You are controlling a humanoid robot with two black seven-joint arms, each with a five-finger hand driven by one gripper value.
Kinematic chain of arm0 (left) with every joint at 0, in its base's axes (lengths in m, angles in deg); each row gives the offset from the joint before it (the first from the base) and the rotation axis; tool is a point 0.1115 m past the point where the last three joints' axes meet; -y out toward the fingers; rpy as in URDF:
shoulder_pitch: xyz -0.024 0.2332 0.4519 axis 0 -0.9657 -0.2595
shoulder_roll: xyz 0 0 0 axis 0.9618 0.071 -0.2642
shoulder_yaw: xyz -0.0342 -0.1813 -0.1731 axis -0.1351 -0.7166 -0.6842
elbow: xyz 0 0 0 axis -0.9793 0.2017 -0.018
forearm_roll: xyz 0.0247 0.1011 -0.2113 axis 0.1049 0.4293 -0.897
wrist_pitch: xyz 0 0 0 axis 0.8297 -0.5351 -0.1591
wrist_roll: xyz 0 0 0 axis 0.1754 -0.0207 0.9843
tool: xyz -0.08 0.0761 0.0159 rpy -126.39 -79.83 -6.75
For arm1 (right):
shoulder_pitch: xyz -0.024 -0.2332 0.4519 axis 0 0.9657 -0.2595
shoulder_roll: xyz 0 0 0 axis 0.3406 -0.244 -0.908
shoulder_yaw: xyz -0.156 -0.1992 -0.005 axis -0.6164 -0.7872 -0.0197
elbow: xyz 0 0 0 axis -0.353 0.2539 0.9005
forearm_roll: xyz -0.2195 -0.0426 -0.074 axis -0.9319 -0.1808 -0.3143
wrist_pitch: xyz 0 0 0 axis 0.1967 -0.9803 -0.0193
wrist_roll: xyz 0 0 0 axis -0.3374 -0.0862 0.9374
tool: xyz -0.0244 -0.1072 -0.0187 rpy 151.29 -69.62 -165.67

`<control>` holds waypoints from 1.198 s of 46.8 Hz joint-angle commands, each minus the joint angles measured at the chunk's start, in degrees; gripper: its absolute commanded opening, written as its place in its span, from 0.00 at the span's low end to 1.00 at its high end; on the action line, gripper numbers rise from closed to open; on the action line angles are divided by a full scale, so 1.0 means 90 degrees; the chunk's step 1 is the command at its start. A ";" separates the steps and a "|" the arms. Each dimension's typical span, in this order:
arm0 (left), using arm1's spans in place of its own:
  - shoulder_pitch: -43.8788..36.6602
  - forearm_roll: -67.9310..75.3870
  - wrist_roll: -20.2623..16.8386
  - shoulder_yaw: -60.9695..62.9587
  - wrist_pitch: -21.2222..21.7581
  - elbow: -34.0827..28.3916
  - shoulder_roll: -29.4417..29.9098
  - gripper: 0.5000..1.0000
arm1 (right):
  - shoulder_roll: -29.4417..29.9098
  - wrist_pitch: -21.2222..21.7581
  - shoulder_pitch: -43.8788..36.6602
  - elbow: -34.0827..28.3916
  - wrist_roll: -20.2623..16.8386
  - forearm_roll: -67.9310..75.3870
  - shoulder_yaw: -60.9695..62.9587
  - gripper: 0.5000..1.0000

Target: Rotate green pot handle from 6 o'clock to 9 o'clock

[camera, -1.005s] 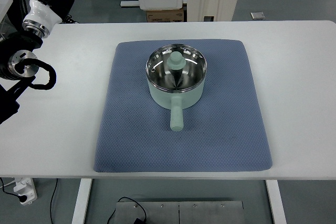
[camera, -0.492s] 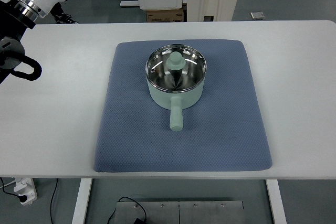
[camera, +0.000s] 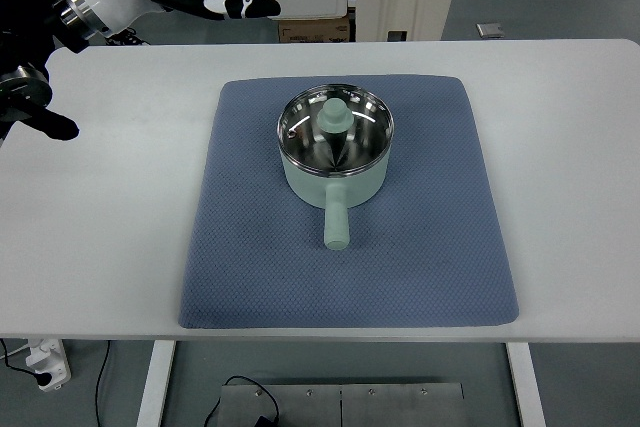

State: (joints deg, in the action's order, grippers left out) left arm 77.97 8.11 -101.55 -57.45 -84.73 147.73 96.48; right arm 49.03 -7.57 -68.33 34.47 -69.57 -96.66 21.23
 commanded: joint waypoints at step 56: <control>0.1646 0.4318 -0.0011 0.1913 -0.1237 0.0840 -0.0296 1.00 | 0.0000 0.0000 0.0000 0.0000 -0.0001 0.0000 0.0000 1.00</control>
State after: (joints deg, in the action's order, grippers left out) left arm 91.82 45.38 -101.74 -40.22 -95.87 155.38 94.26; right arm 49.03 -7.57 -68.33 34.48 -69.58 -96.66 21.23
